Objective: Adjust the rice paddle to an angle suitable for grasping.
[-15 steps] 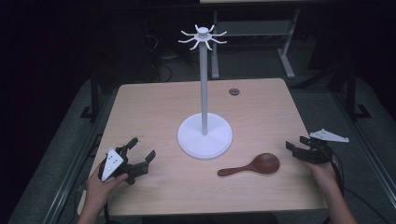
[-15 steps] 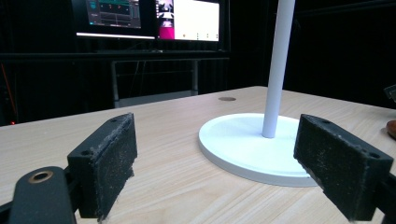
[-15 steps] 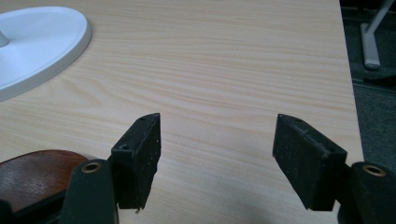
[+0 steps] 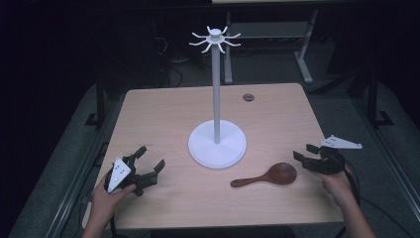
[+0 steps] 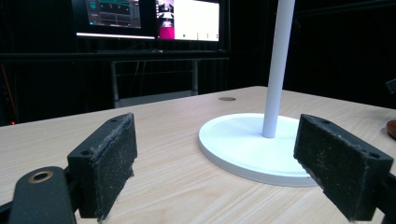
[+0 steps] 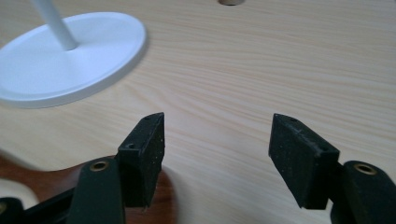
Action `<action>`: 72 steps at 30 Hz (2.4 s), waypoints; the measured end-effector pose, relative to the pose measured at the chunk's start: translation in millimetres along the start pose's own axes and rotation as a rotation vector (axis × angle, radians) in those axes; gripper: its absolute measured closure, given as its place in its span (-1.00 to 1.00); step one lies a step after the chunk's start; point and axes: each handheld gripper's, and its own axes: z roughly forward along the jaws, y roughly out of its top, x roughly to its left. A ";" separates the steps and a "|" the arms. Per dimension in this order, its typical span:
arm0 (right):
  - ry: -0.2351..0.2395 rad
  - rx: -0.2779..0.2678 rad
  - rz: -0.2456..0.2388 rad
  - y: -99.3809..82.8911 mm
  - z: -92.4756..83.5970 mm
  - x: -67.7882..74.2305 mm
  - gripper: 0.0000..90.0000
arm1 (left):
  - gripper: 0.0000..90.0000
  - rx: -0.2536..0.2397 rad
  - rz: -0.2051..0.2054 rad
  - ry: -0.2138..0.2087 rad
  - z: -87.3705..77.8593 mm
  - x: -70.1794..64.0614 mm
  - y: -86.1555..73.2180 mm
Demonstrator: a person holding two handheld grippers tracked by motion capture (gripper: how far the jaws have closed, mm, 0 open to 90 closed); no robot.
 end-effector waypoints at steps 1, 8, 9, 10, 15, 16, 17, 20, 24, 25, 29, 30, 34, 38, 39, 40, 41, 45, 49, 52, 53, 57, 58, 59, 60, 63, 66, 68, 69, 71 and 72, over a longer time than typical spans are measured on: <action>0.010 0.003 -0.009 1.0 0.4 3.0 -0.20 | -0.71 0.005 0.005 0.001 -0.4 0.3 0.1; 0.086 0.021 -0.042 7.8 2.3 25.1 -0.17 | -0.71 0.004 0.004 0.001 -0.2 0.1 0.1; 0.086 0.021 -0.042 7.8 2.3 25.1 -0.17 | -0.71 0.004 0.004 0.001 -0.2 0.1 0.1; 0.102 0.028 -0.054 9.0 3.2 30.8 -0.17 | -0.71 0.005 0.005 0.001 -0.2 0.0 0.1; 0.142 0.045 -0.082 10.5 6.3 43.3 -0.17 | -0.71 0.005 0.005 0.001 -0.3 0.0 0.1; 0.147 0.049 -0.087 10.7 6.9 45.4 -0.17 | -0.71 0.005 0.007 0.001 -0.2 0.1 0.2; 0.155 0.051 -0.095 11.0 7.5 47.3 -0.17 | -0.71 0.005 0.007 0.001 -0.2 0.1 0.2; 0.172 0.057 -0.103 11.4 9.0 53.9 -0.17 | -0.71 0.005 0.008 0.001 -0.2 0.1 0.1; 0.196 0.063 -0.123 11.8 10.3 60.9 -0.17 | -0.71 0.006 0.010 0.000 -0.2 -0.1 0.1; 0.203 0.065 -0.122 12.0 10.7 63.1 -0.17 | -0.71 0.005 0.010 0.000 -0.1 0.0 0.1; 0.227 0.069 -0.142 12.2 12.2 71.0 -0.18 | -0.71 0.005 0.009 0.000 -0.2 -0.1 0.1; 0.233 0.074 -0.142 12.5 12.4 73.2 -0.18 | -0.71 0.005 0.009 0.000 -0.2 0.0 0.1; 0.255 0.079 -0.160 12.8 14.4 81.2 -0.18 | -0.71 0.006 0.010 0.001 -0.2 -0.2 0.2; 0.284 0.094 -0.180 12.8 16.7 90.9 -0.18 | -0.71 0.006 0.012 0.001 -0.2 -0.2 0.2; 0.294 0.095 -0.186 12.6 17.5 93.6 -0.18 | -0.71 0.006 0.012 0.001 -0.2 -0.2 0.2; 0.299 0.100 -0.189 12.6 18.1 96.6 -0.18 | -0.71 0.006 0.011 0.001 -0.2 -0.2 0.2; 0.308 0.100 -0.200 12.6 19.3 98.9 -0.18 | -0.71 0.006 0.011 0.001 -0.2 -0.2 0.2; 0.339 0.117 -0.224 12.3 22.1 109.6 -0.13 | -0.71 0.007 0.011 0.001 -0.2 -0.2 0.2; 0.380 0.134 -0.244 11.6 26.2 121.8 0.01 | -0.71 0.006 0.012 0.001 -0.2 -0.2 0.2; 0.414 0.151 -0.259 11.1 29.3 132.1 0.19 | -0.71 0.006 0.010 0.002 -0.2 -0.3 0.1; 0.427 0.151 -0.269 10.6 31.0 135.5 0.26 | -0.71 0.006 0.010 0.002 -0.2 -0.3 0.1; 0.474 0.161 -0.297 9.9 36.0 148.2 0.53 | -0.71 0.006 0.004 0.002 -0.3 -0.6 0.1; 0.485 0.167 -0.298 9.7 37.2 151.2 0.59 | -0.71 0.006 0.006 0.002 -0.2 -0.5 0.1; 0.496 0.165 -0.314 9.3 38.9 153.6 0.65 | -0.71 0.006 0.009 0.002 -0.2 -0.3 0.2; 0.507 0.170 -0.322 8.8 40.2 156.2 0.73 | -0.71 0.006 0.009 0.002 -0.2 -0.3 0.2; 0.536 0.189 -0.349 7.4 44.7 164.1 0.91 | -0.71 0.005 0.010 0.001 -0.1 -0.1 0.1; 0.551 0.208 -0.378 6.4 51.3 172.2 1.00 | -0.71 0.006 0.009 0.002 -0.2 0.0 0.1; 0.554 0.223 -0.394 5.9 56.8 178.1 1.00 | -0.71 0.006 0.009 0.002 -0.2 0.0 0.2; 0.554 0.223 -0.394 5.9 56.8 178.1 1.00 | -0.71 0.006 0.009 0.002 -0.2 0.0 0.2; 0.545 0.237 -0.424 4.3 64.7 184.9 1.00 | -0.71 0.006 0.010 0.001 -0.2 0.0 0.1; 0.537 0.241 -0.431 3.7 66.4 186.2 1.00 | -0.71 0.006 0.009 0.001 -0.2 0.1 0.1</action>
